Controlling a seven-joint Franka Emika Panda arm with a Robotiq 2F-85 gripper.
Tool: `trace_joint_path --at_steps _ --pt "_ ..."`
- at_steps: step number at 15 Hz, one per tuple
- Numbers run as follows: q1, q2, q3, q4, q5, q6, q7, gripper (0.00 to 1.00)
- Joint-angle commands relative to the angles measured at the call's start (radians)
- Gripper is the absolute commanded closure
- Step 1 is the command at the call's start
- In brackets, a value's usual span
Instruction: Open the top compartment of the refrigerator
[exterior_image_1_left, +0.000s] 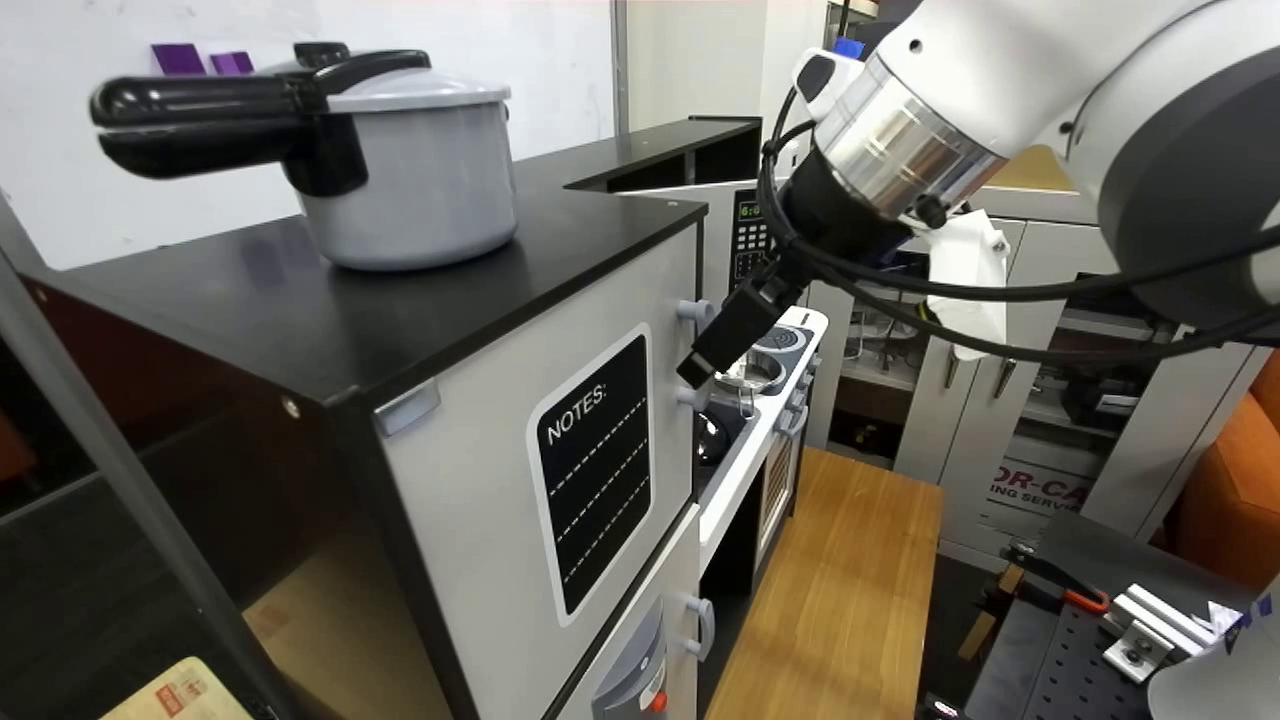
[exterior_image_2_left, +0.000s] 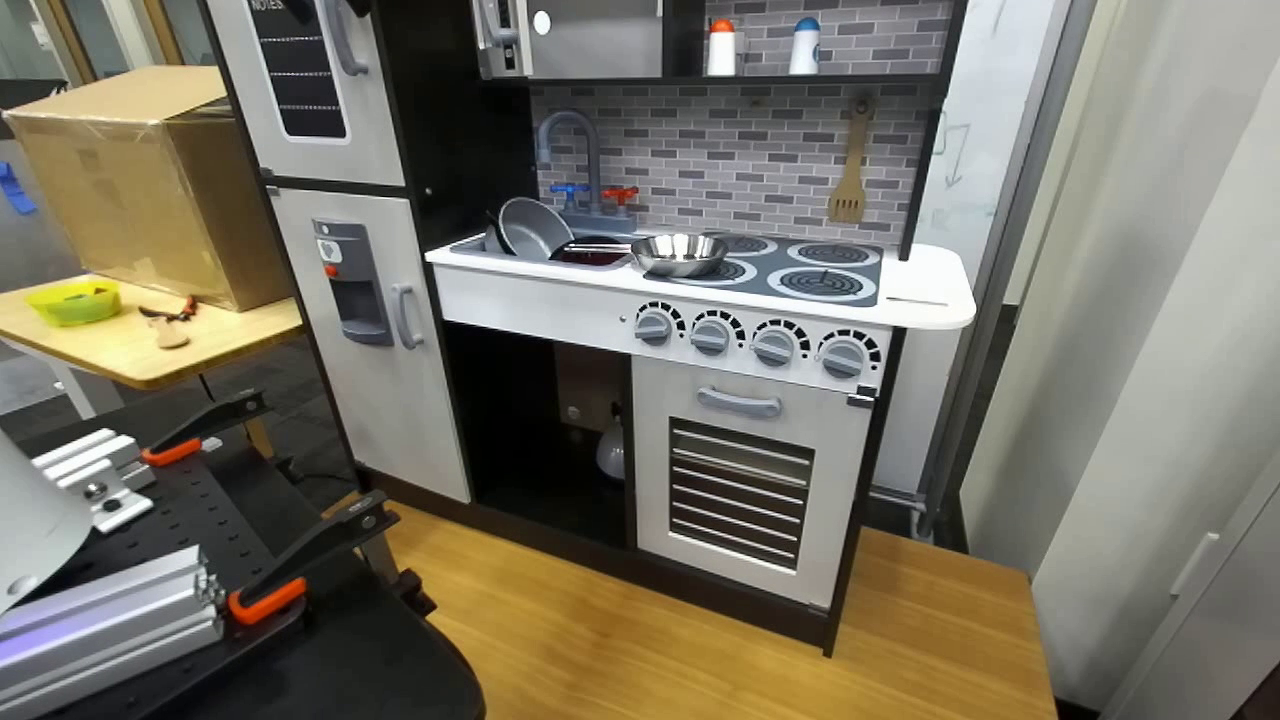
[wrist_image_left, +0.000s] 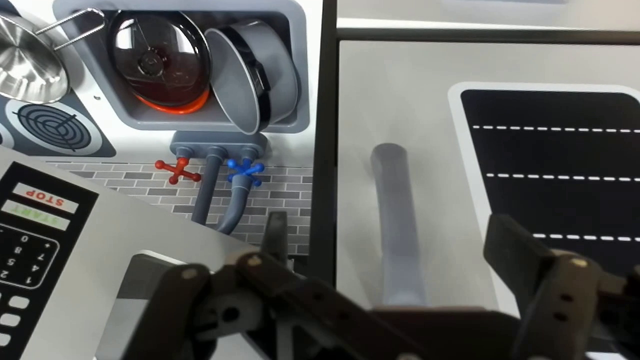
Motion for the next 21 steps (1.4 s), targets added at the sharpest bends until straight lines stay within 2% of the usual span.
trace_joint_path --at_steps 1,7,8,9,12,19,21 --pt "-0.005 0.050 -0.007 0.032 -0.014 0.030 -0.023 0.00" --pt "-0.009 0.083 -0.004 0.053 -0.023 0.045 -0.024 0.00" --pt "-0.006 0.085 -0.006 0.054 -0.021 0.043 -0.025 0.03" --pt "-0.003 0.087 -0.008 0.054 -0.019 0.042 -0.025 0.23" --pt "0.000 0.085 -0.010 0.051 -0.016 0.039 -0.026 0.36" --pt "0.002 0.074 -0.015 0.043 -0.016 0.023 -0.028 0.86" --pt "0.003 0.072 -0.015 0.041 -0.016 0.020 -0.029 0.97"
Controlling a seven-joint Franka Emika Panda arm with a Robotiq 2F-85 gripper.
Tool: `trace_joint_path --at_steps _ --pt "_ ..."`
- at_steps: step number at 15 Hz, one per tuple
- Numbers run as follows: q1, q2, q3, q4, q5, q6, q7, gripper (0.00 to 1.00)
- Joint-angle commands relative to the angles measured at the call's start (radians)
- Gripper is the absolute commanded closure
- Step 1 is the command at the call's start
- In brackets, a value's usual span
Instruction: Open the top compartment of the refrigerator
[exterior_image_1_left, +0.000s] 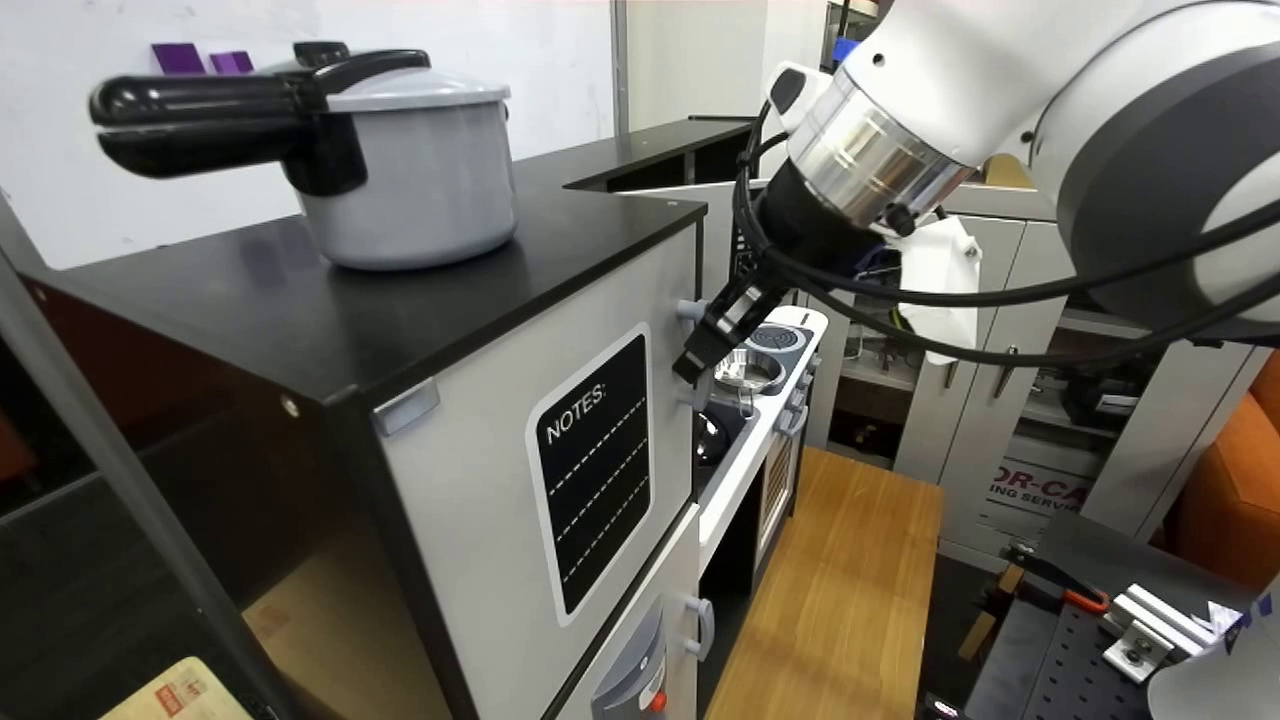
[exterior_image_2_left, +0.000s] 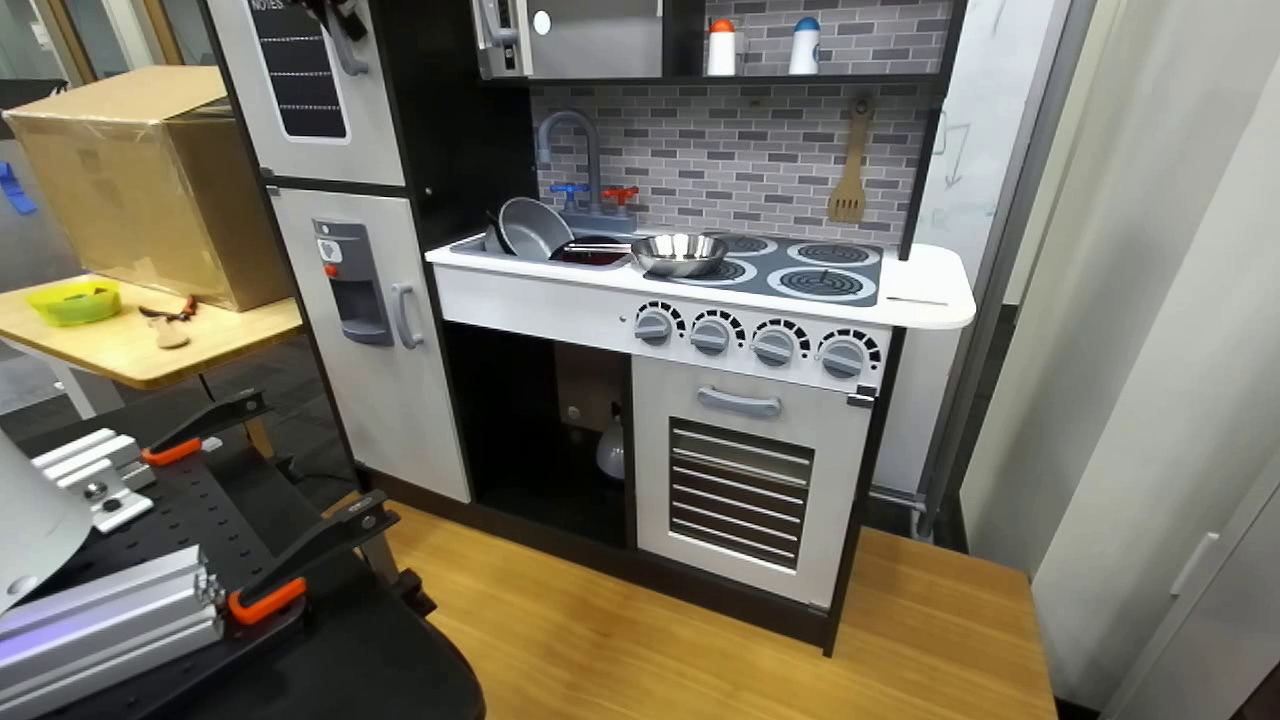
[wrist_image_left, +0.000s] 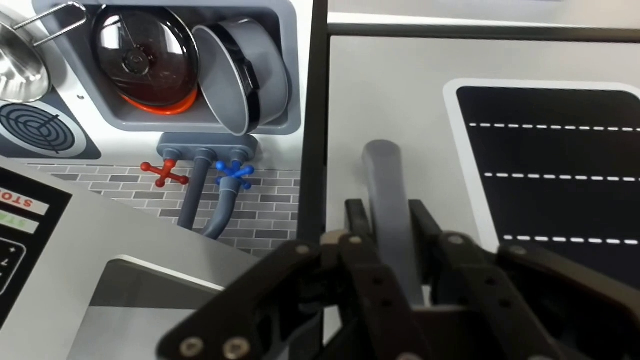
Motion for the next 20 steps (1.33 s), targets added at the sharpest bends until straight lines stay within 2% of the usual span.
trace_joint_path --at_steps 1,2,7,15,20 --pt "0.003 0.008 -0.012 0.009 -0.009 0.002 -0.022 1.00" --pt "0.004 0.007 -0.012 0.008 -0.008 0.001 -0.019 0.95" --pt "0.022 -0.044 -0.006 -0.017 0.005 -0.023 0.003 0.95" --pt "0.099 -0.182 0.001 -0.097 0.041 -0.103 0.054 0.95" --pt "0.125 -0.217 0.006 -0.091 0.047 -0.161 0.072 0.95"
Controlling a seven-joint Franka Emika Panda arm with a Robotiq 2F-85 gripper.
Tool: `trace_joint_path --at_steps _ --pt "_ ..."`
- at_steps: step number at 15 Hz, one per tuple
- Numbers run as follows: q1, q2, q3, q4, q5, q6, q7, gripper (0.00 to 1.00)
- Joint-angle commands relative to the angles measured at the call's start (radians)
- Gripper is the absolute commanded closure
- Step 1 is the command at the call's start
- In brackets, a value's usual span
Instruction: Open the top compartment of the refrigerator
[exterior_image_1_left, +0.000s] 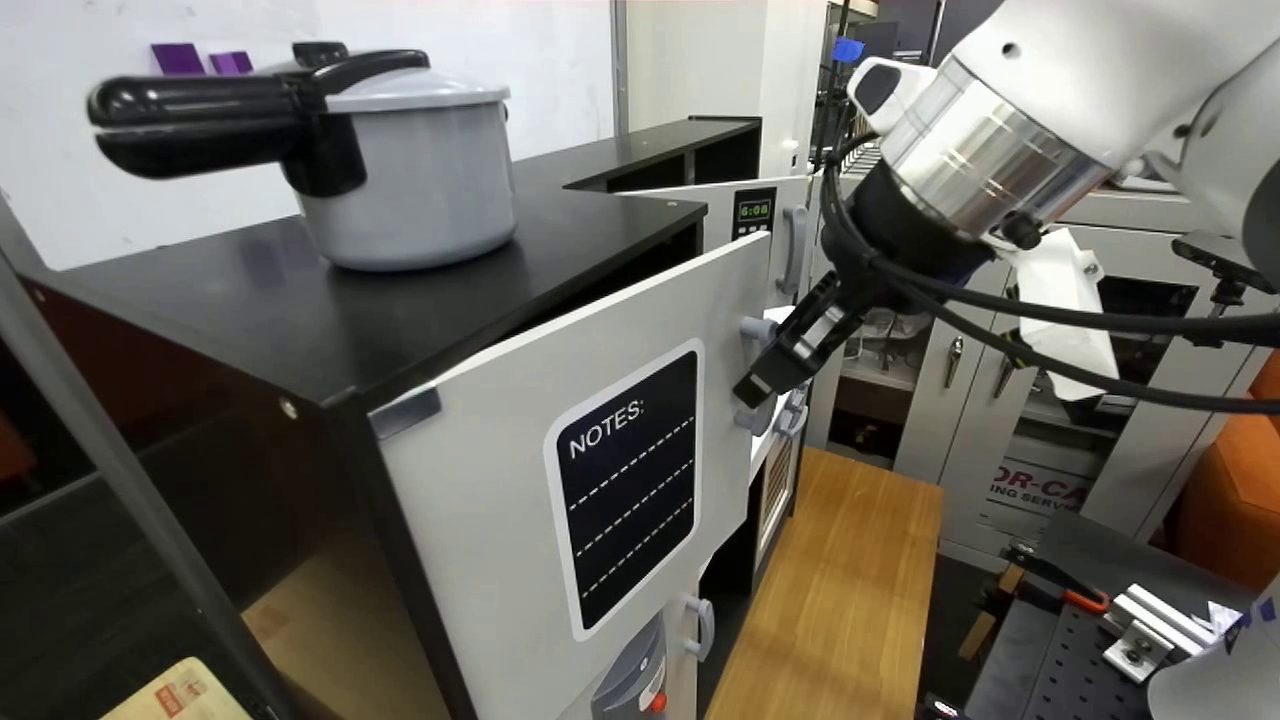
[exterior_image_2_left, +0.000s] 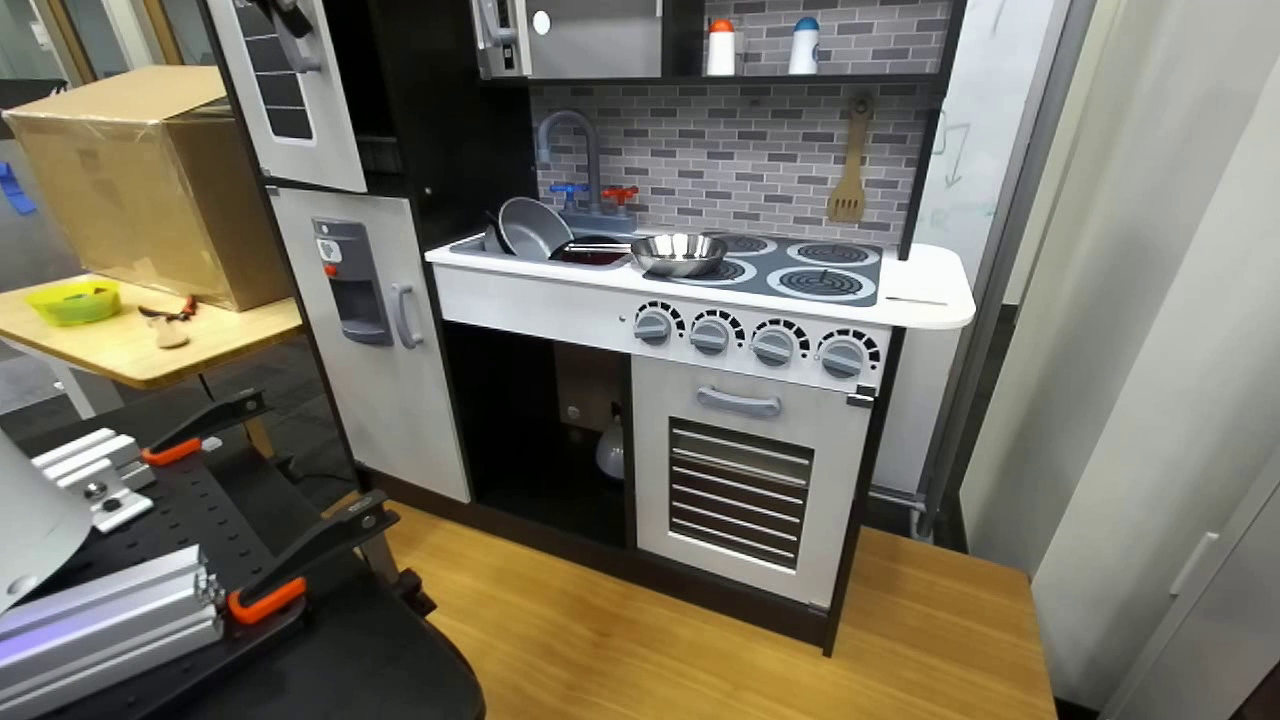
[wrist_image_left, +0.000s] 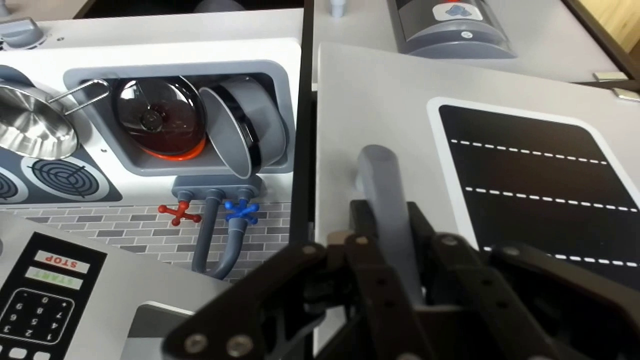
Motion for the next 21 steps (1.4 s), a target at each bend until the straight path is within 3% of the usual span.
trace_joint_path --at_steps 1,4,11,16,17,18,21 --pt "0.036 -0.041 0.006 0.001 0.024 -0.035 -0.036 0.95" --pt "0.053 -0.065 0.008 -0.002 0.029 -0.062 -0.033 0.95" --pt "0.081 -0.176 0.050 0.026 0.032 -0.272 0.040 0.95" --pt "0.080 -0.192 0.070 0.032 0.034 -0.313 0.090 0.95" --pt "0.080 -0.194 0.071 0.034 0.034 -0.320 0.093 0.67" --pt "0.081 -0.195 0.070 0.035 0.038 -0.324 0.095 0.56" --pt "0.104 -0.192 0.050 0.041 0.076 -0.338 0.085 0.56"
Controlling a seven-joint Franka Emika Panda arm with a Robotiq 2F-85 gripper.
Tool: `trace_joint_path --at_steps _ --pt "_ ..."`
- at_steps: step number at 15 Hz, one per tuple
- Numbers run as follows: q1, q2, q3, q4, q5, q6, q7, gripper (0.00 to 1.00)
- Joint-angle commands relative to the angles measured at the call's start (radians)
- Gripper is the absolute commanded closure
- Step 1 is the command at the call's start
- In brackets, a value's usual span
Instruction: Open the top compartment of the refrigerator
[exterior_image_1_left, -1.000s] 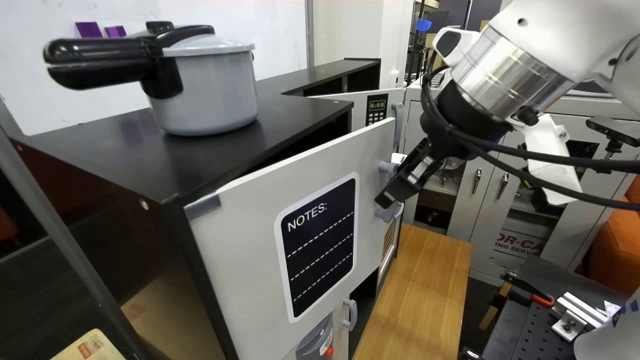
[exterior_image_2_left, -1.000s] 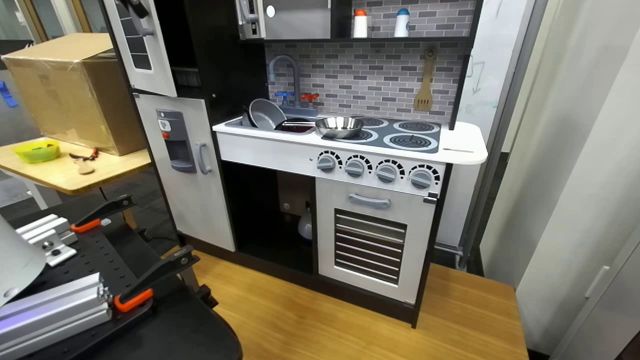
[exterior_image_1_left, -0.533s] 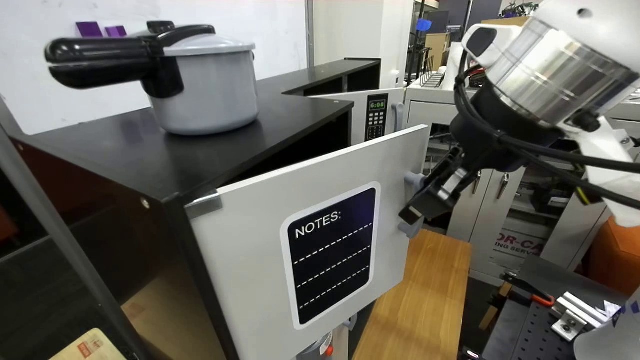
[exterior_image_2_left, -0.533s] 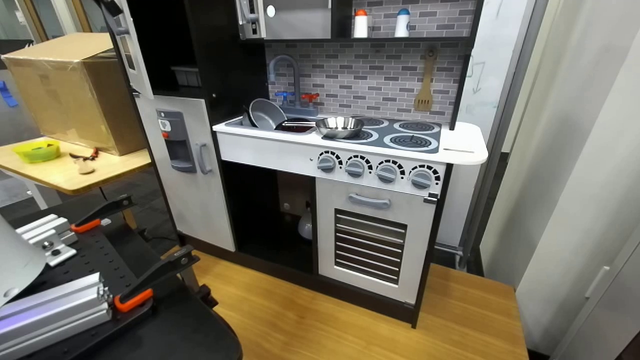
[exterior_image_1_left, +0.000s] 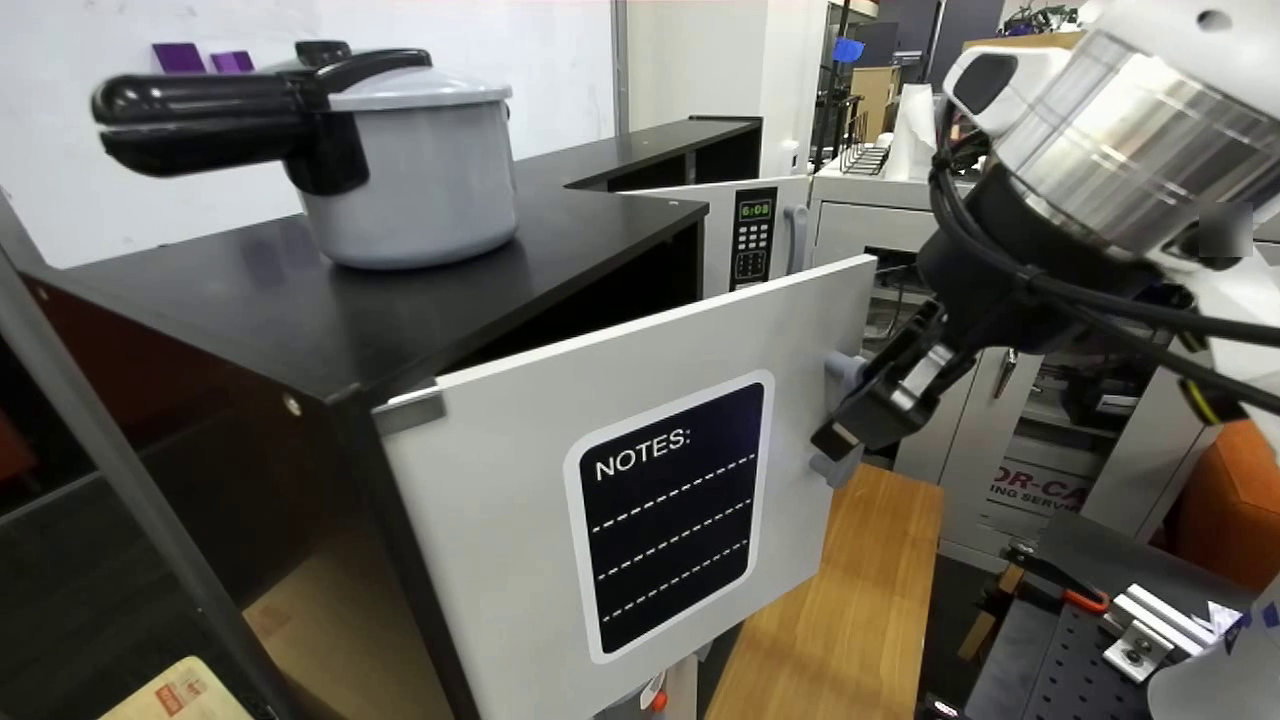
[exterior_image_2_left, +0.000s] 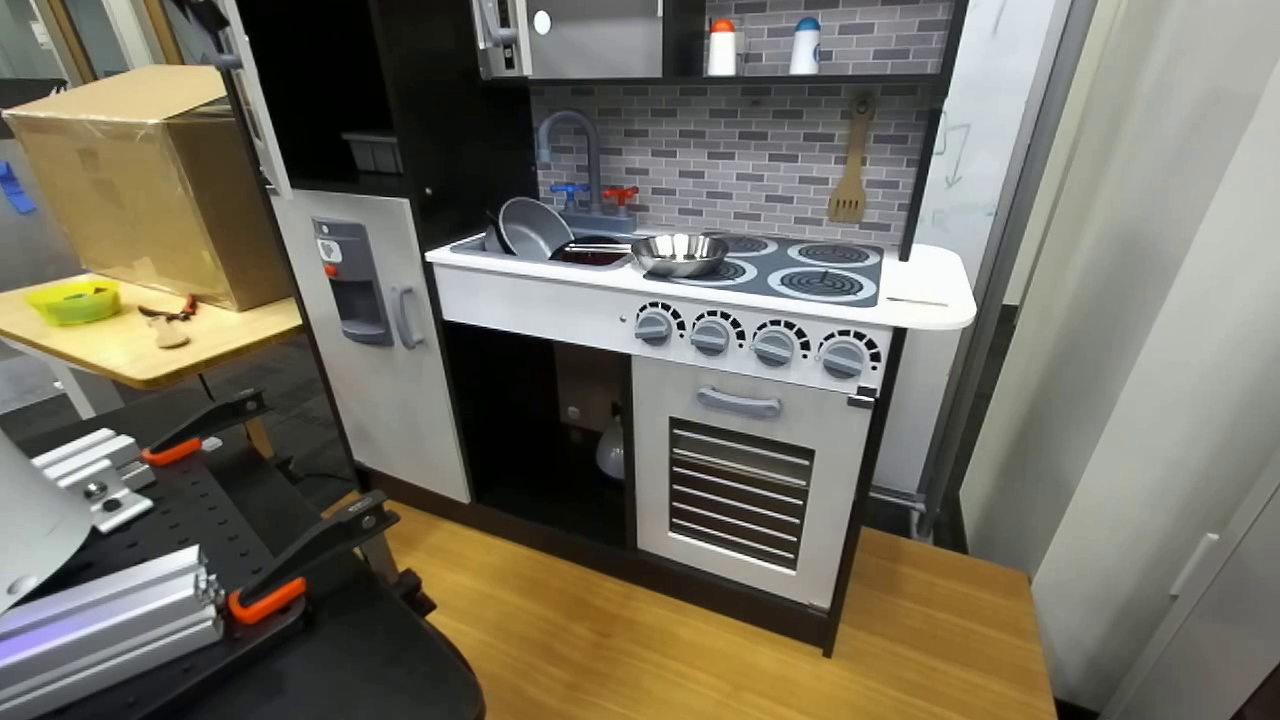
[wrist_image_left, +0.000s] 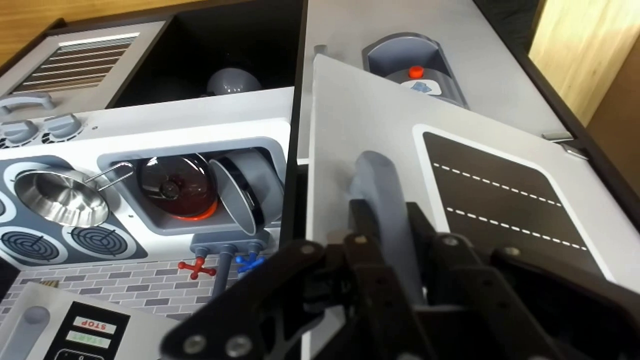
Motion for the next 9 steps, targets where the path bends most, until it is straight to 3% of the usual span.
trace_joint_path --at_steps 1,7,9 --pt "0.028 -0.050 -0.029 0.048 0.033 -0.097 -0.106 0.52" --pt "0.013 -0.144 -0.042 0.113 0.033 -0.254 -0.204 0.10" --pt "0.010 -0.168 -0.047 0.118 0.030 -0.298 -0.231 0.01"
